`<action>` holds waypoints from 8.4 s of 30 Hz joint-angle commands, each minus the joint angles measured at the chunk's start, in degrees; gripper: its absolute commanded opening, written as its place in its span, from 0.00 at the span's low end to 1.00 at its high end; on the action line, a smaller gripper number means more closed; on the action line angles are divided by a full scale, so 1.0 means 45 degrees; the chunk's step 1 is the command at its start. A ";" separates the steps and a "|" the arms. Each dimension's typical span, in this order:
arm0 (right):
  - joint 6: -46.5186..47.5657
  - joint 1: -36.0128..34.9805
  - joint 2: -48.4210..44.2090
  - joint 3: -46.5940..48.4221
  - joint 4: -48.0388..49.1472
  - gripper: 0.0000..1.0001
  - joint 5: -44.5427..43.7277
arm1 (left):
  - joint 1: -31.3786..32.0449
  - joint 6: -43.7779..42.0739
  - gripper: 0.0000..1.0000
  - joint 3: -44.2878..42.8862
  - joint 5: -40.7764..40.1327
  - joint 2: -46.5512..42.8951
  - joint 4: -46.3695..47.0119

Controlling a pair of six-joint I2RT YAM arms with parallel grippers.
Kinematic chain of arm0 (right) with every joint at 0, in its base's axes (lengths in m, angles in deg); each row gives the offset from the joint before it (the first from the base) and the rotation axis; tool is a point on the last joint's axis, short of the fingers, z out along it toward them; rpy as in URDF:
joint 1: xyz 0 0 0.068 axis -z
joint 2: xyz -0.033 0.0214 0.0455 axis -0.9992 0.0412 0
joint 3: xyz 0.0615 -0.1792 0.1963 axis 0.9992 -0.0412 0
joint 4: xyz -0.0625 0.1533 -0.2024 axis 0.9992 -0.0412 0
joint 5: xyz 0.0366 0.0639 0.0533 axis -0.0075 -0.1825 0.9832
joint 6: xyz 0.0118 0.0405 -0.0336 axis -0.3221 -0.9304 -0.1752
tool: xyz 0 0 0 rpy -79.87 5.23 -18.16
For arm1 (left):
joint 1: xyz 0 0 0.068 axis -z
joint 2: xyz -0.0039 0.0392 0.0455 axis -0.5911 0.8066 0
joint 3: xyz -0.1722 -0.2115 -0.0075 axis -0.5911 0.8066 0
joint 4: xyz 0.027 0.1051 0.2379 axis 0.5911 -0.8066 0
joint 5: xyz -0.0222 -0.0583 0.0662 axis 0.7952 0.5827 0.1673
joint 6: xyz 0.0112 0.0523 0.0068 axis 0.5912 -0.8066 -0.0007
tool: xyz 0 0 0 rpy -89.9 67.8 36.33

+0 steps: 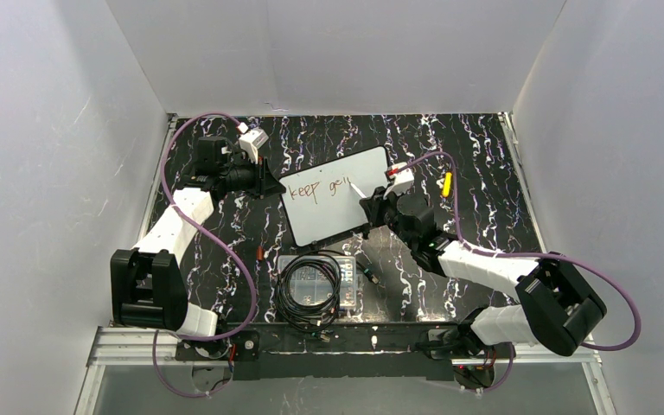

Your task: Write a sentence on the whiteboard

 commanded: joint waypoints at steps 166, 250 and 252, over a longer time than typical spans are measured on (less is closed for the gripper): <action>0.0021 0.0280 -0.0100 -0.0160 -0.0656 0.01 -0.0685 | -0.0088 -0.0261 0.00 -0.0470 -0.0139 -0.0501 -0.0034; 0.0361 -0.3508 0.1010 0.2466 -0.3043 0.01 0.0065 | -0.0098 0.0684 0.00 -0.0330 0.0095 -0.0660 0.0258; 0.0307 -0.3526 0.1326 0.2642 -0.3135 0.01 -0.0036 | -0.0098 0.0679 0.00 -0.0354 0.0114 -0.0637 0.0249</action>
